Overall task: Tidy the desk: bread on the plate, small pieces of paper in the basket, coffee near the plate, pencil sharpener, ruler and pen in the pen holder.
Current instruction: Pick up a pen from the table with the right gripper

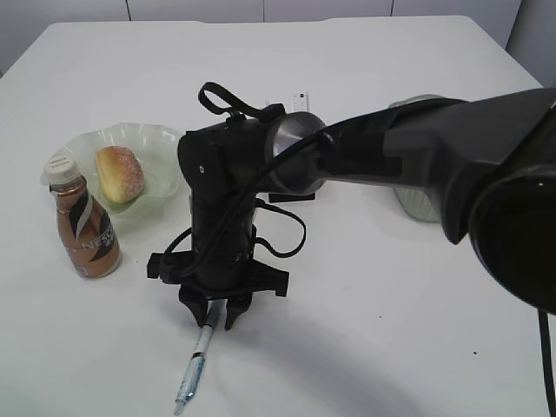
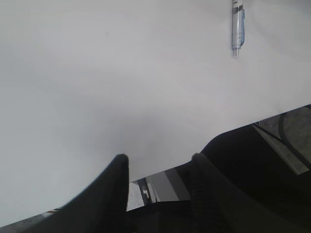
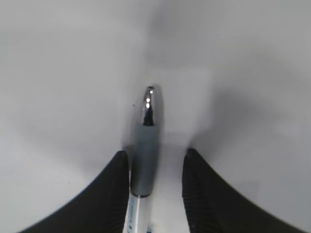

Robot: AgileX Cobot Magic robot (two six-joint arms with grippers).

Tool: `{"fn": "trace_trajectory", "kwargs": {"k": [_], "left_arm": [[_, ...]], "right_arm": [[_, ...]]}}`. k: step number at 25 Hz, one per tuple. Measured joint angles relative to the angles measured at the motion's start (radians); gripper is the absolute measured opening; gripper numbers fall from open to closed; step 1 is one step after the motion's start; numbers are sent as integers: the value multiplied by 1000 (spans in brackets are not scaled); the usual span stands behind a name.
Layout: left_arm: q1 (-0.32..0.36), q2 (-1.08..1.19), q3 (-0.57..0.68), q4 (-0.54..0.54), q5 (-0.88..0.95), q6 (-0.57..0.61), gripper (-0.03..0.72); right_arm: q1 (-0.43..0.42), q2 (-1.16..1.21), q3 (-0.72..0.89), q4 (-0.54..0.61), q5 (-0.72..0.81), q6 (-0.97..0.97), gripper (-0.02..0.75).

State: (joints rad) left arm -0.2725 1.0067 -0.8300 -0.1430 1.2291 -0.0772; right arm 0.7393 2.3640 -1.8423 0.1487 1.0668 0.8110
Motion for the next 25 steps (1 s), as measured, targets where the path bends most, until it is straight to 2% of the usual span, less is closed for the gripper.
{"fn": "trace_trajectory", "kwargs": {"k": [3, 10, 16, 25], "left_arm": [[0, 0, 0, 0, 0, 0, 307], [0, 0, 0, 0, 0, 0, 307], [0, 0, 0, 0, 0, 0, 307], [0, 0, 0, 0, 0, 0, 307]], "right_arm": [[0, 4, 0, 4, -3, 0, 269], [5, 19, -18, 42, 3, 1, 263], [7, 24, -27, 25, 23, 1, 251], [11, 24, -29, -22, 66, 1, 136]]}}
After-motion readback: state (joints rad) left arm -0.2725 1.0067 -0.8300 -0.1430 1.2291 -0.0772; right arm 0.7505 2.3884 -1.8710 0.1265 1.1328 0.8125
